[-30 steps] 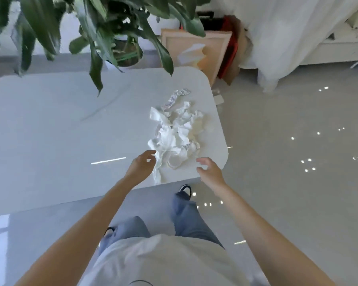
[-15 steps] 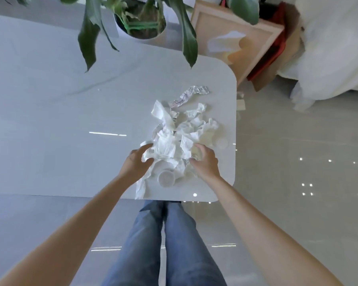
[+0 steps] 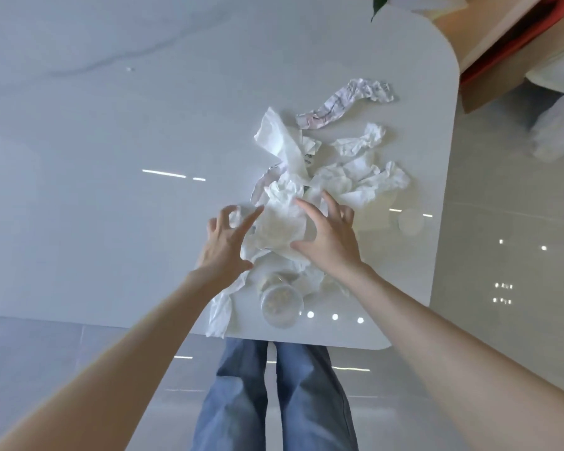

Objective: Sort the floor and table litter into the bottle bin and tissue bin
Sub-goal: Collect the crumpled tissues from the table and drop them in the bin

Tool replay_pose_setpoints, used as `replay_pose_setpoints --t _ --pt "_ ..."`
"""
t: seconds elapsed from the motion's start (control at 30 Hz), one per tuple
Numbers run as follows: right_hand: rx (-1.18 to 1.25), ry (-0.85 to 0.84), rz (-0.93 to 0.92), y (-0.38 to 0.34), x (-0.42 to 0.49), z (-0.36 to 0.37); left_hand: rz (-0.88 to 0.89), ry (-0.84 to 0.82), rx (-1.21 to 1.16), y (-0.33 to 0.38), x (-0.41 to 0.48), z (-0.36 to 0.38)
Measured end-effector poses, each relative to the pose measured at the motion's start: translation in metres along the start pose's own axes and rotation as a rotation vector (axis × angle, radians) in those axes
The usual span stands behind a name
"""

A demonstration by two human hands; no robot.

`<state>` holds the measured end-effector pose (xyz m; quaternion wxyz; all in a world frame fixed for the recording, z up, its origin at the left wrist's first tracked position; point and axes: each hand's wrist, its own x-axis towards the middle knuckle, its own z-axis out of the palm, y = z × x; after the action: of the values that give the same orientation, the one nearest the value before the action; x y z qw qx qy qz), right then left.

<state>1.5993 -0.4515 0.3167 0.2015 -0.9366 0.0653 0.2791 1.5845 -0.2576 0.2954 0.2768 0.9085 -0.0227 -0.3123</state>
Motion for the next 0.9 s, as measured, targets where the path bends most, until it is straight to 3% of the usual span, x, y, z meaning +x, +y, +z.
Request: replay_pose_setpoints --t 0.13,0.23,0.33,0.9 --pt "-0.125 0.130 -0.065 0.004 0.014 0.020 0.109 0.126 0.014 -0.012 0.010 0.020" --pt "-0.097 0.241 -0.127 0.010 0.017 0.021 0.072 0.206 -0.109 -0.011 0.015 0.022" --pt "-0.053 0.251 -0.163 0.015 0.016 0.011 -0.005 0.243 -0.170 -0.002 0.017 0.017" --pt "0.458 0.392 -0.075 -0.029 -0.056 -0.123 -0.185 0.593 -0.538 0.086 -0.080 -0.097"
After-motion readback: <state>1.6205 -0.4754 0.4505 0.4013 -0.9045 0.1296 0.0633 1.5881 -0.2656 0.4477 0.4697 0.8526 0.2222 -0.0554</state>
